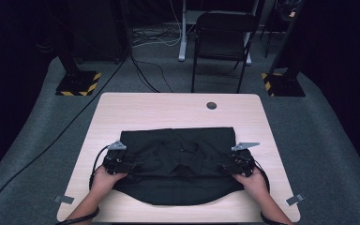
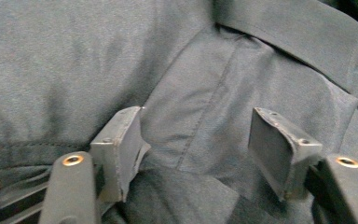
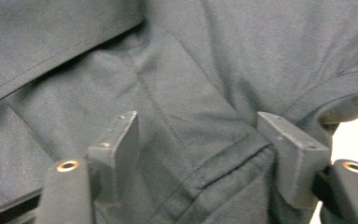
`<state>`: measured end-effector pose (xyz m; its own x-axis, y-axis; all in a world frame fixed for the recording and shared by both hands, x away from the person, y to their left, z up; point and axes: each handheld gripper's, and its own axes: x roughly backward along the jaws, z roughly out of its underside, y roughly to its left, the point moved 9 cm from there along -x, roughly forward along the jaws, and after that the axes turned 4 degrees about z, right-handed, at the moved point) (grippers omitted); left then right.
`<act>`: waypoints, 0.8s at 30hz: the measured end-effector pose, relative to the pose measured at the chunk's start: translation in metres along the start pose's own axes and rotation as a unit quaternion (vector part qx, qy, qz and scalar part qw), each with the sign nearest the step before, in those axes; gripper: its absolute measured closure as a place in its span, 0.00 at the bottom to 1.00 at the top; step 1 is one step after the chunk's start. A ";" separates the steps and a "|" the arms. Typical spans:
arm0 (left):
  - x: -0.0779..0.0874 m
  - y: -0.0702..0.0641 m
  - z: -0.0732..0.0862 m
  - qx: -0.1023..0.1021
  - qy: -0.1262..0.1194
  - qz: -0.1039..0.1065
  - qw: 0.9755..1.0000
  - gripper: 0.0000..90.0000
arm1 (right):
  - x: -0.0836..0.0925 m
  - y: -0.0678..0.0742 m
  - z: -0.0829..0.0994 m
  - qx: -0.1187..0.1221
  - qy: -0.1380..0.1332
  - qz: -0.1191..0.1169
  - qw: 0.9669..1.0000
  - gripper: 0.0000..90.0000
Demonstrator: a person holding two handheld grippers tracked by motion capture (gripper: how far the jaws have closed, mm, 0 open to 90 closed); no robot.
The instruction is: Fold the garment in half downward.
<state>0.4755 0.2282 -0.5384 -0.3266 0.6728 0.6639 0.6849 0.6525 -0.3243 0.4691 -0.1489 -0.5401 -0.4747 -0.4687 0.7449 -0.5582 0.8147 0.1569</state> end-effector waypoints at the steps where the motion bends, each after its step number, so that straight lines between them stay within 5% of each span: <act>1: 0.000 0.001 -0.001 0.001 0.003 -0.002 1.000 0.41 | 0.000 -0.001 -0.001 -0.004 0.000 -0.001 1.000 0.38; 6: 0.005 0.003 -0.002 -0.007 0.009 -0.018 1.000 0.51 | 0.003 -0.006 -0.002 -0.011 -0.003 0.000 1.000 0.51; 14: 0.015 0.005 -0.004 0.017 0.009 -0.014 1.000 0.67 | 0.012 -0.006 -0.002 -0.026 -0.009 -0.017 0.999 0.63; 24: 0.023 0.001 -0.007 -0.004 0.018 -0.039 0.999 0.87 | 0.025 0.002 -0.004 -0.009 0.001 -0.019 1.000 0.87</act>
<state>0.4730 0.2422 -0.5190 -0.3552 0.6074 0.7106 0.6636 0.6992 -0.2659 0.4587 -0.1574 -0.5192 -0.4519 -0.4995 0.7391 -0.5645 0.8017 0.1967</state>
